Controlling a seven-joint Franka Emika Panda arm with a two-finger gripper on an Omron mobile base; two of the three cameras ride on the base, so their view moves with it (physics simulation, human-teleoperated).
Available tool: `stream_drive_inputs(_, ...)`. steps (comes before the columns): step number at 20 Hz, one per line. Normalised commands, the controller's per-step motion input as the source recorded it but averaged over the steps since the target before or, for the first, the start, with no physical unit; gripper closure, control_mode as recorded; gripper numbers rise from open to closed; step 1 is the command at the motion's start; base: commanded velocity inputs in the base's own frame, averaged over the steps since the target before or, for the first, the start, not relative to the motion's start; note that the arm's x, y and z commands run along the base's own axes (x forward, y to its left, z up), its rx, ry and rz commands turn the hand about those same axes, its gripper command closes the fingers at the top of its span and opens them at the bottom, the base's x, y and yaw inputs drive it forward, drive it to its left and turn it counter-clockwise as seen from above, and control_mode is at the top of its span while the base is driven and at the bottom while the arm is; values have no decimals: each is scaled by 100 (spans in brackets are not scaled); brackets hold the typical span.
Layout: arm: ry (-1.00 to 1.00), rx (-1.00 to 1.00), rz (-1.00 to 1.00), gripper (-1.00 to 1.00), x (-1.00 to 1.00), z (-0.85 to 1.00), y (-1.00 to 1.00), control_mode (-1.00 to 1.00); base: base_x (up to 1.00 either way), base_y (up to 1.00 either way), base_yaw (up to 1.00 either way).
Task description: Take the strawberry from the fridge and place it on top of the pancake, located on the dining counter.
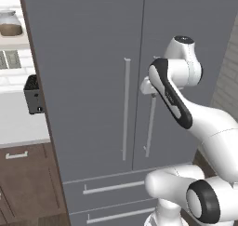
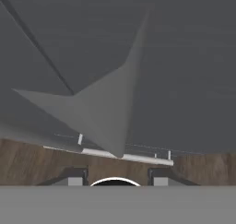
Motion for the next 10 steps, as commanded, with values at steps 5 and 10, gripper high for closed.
stream_drive_inputs(5, 0, 0, 0, -100, -2, 0, 0, 100, -14, 19, 0)
stream_drive_inputs(10, 0, 0, 0, -100, 0, 0, 0, 100, -10, 61, -4)
